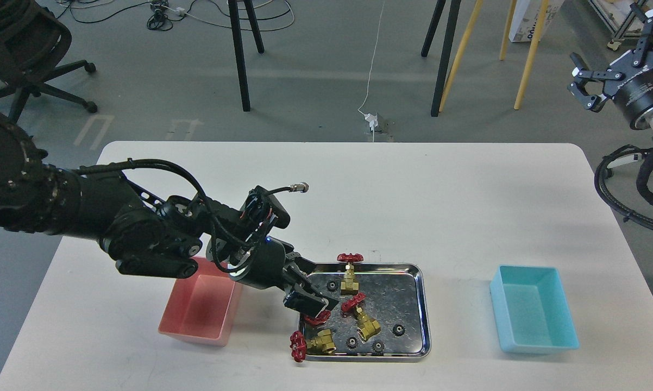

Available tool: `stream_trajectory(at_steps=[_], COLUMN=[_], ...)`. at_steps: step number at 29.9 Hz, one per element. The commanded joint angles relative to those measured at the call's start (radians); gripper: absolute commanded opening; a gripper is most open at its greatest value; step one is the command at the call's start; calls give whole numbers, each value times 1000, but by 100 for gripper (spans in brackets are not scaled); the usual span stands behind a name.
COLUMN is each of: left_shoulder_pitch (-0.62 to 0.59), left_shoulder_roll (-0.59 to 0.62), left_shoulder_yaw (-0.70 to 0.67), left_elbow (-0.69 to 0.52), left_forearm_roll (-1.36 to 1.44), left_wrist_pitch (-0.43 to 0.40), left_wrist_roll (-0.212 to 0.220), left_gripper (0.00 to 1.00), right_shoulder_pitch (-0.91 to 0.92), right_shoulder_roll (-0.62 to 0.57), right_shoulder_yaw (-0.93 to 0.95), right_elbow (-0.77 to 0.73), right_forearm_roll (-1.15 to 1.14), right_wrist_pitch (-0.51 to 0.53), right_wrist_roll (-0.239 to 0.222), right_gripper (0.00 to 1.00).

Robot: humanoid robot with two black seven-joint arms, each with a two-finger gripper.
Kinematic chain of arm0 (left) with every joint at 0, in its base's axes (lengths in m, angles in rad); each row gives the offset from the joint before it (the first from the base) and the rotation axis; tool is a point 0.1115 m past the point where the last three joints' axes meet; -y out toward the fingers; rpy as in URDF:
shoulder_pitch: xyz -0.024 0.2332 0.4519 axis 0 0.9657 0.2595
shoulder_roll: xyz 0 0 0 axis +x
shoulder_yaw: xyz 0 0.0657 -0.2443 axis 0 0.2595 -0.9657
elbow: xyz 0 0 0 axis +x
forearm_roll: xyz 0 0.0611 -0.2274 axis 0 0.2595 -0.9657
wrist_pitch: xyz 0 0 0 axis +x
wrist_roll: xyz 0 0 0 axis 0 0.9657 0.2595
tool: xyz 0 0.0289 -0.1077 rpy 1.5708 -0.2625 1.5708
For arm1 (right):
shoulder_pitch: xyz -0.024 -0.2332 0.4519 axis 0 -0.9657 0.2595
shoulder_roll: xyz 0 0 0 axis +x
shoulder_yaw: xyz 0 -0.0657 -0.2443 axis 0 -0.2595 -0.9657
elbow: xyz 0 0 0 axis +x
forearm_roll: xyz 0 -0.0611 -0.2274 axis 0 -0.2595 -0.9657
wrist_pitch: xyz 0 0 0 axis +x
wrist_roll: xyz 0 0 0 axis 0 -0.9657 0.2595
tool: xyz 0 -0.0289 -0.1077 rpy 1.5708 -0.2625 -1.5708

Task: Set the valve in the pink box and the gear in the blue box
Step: 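Reach the left gripper down to a red-handled brass valve in the tray, then close the left gripper around the brass valve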

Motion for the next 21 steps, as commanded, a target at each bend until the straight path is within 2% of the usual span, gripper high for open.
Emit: stream_trajectory(at_steps=[1, 10, 21], left_shoulder_pitch=[39, 97, 155], left_shoulder_roll=[-5, -8, -9], left_shoulder_yaw=[0, 0, 5], left_elbow=[14, 79, 119], left_forearm_roll=[0, 1, 8], left_wrist_pitch=[46, 60, 75], left_wrist_roll=[0, 0, 0], left_gripper=[100, 98, 91], right_shoulder_pitch=[3, 52, 63], right_shoulder_roll=[0, 17, 18], right_shoulder_yaw=[0, 4, 6], right_elbow=[-1, -1, 0], right_forearm_roll=[0, 0, 2], right_wrist_pitch=[0, 0, 0], right_wrist_roll=[-2, -2, -2], right_gripper=[100, 100, 100])
